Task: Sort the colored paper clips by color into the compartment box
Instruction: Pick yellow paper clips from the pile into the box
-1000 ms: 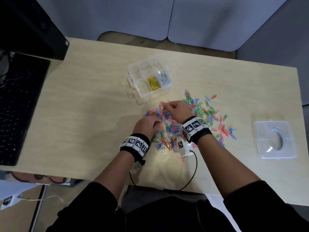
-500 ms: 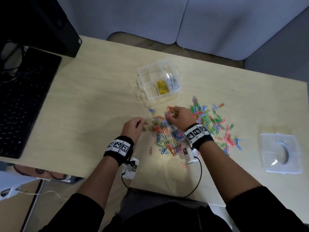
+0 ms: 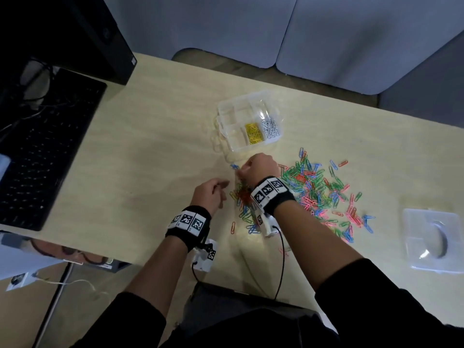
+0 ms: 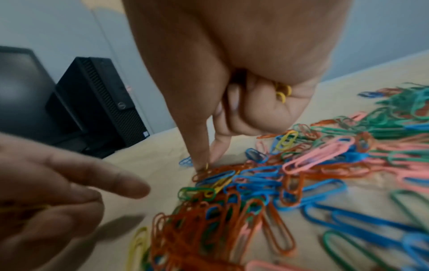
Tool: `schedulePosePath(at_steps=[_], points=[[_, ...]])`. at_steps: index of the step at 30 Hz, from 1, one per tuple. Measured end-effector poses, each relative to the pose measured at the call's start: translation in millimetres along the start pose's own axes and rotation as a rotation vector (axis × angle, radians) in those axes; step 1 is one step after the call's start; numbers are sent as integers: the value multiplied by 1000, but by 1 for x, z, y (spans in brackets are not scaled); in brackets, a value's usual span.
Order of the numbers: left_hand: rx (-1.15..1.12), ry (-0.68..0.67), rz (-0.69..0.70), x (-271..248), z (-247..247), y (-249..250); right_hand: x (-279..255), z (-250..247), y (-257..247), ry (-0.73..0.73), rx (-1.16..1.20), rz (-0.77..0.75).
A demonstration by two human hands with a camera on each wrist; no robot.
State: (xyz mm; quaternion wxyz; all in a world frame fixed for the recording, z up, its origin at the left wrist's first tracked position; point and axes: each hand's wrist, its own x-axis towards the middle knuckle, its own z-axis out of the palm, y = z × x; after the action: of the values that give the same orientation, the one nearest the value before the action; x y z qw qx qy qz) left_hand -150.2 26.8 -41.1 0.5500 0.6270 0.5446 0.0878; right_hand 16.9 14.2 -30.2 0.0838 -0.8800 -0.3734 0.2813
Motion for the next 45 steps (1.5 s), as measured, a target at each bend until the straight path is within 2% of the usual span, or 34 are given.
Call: schedulePosePath(at_steps=[2, 4, 8, 11, 15, 19, 21, 23, 25, 27, 29, 32, 36, 40, 43, 45], points=[[10, 5, 7, 0, -3, 1, 2, 2, 5, -24, 28, -1], [41, 7, 36, -1, -3, 2, 1, -1, 17, -114, 94, -28], [149, -43, 116, -2, -1, -2, -11, -14, 54, -362, 603, -10], [312, -95, 212, -1, -1, -1, -24, -25, 71, -444, 943, -30], [463, -70, 309, 7, 0, 1, -34, -34, 78, -553, 1194, 51], [453, -154, 266, 11, -2, -2, -33, -36, 74, -701, 1390, 118], [499, -145, 278, 10, -4, -5, -29, -34, 72, -698, 1272, 74], [511, -127, 281, 6, -6, -10, -22, -31, 71, -569, 1001, -3], [491, -103, 247, 2, -7, -14, -15, -30, 68, -404, 647, -159], [463, -81, 217, -2, -8, -13, -10, -30, 62, -342, 302, -339], [407, -66, 219, -6, -9, -10, -7, -28, 56, -304, 64, -447], [384, -75, 242, -7, -8, -7, -5, -28, 53, -237, -53, -427], [465, -124, 227, -5, -3, -10, -7, -33, 58, -125, -53, -344], [419, -141, 220, -4, -1, -9, -11, -29, 50, -173, -104, -459], [333, -109, 180, -5, 1, -1, -11, -24, 45, -194, -201, -480], [262, -67, 148, -3, 0, 6, -11, -22, 49, -196, -176, -473]])
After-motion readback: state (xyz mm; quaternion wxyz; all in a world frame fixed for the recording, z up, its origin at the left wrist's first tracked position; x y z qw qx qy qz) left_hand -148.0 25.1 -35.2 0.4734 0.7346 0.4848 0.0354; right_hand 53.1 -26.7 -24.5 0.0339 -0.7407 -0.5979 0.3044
